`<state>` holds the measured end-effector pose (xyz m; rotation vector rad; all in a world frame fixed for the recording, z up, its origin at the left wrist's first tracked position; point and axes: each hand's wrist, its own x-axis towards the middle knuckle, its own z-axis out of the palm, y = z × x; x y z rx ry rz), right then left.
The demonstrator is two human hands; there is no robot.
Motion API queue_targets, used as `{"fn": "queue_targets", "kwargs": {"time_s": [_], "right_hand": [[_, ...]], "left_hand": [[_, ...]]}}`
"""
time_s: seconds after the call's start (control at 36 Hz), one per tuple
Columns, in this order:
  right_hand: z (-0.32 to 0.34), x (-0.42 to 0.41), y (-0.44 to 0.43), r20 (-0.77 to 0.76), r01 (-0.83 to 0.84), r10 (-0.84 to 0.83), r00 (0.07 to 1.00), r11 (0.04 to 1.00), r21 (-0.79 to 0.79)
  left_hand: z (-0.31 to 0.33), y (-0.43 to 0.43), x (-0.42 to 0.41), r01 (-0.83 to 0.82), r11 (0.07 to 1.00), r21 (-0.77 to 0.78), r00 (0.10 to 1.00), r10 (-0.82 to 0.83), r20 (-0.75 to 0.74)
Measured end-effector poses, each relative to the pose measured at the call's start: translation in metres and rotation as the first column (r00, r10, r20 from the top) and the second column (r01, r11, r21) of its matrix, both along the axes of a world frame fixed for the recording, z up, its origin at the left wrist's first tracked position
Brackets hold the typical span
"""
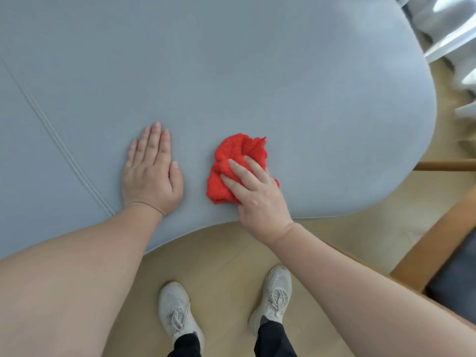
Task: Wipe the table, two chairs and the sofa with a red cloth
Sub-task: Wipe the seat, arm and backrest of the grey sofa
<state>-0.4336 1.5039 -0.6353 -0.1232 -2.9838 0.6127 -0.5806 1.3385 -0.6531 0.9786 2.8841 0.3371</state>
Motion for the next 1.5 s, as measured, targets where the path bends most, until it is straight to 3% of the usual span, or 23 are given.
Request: {"fn": "queue_targets", "kwargs": {"time_s": [0.36,0.5,0.67,0.78,0.97,1.08,1.22,1.36,1.5], "right_hand": [[-0.007,0.044,0.018,0.018,-0.051,0.048,0.999,0.969,0.243],[-0.006,0.066,0.037,0.027,-0.024,0.016,0.999,0.957,0.29],[-0.013,0.11,0.08,0.033,0.228,-0.243,0.969,0.943,0.244],[-0.014,0.126,0.096,-0.048,0.419,-0.418,0.907,0.888,0.187],[-0.017,0.102,0.066,-0.107,0.586,-0.58,0.808,0.809,0.04],[-0.021,0.079,0.038,-0.122,0.447,-0.441,0.889,0.894,0.028],[-0.013,0.029,-0.015,-0.053,0.015,-0.014,0.998,0.999,0.028],[-0.007,-0.018,-0.047,-0.001,-0.289,0.291,0.957,0.953,0.085],[-0.003,-0.065,-0.036,0.047,-0.385,0.382,0.923,0.917,0.101]], "left_hand": [[0.018,0.005,0.01,-0.045,0.994,-0.103,0.998,0.048,0.03],[0.024,0.002,0.031,0.066,0.996,-0.061,0.996,-0.062,0.07],[0.025,-0.008,0.05,0.228,0.972,-0.047,0.971,-0.224,0.083],[0.024,-0.019,0.052,0.212,0.976,-0.053,0.975,-0.208,0.081],[0.023,-0.045,0.051,0.144,0.988,-0.064,0.987,-0.139,0.081],[0.023,-0.063,0.044,0.106,0.991,-0.083,0.992,-0.1,0.077],[0.025,-0.089,0.029,-0.071,0.996,-0.058,0.993,0.076,0.087],[0.029,-0.114,0.001,-0.136,0.989,-0.062,0.988,0.14,0.064],[0.023,-0.116,-0.04,-0.172,0.981,-0.092,0.985,0.174,0.015]]}}
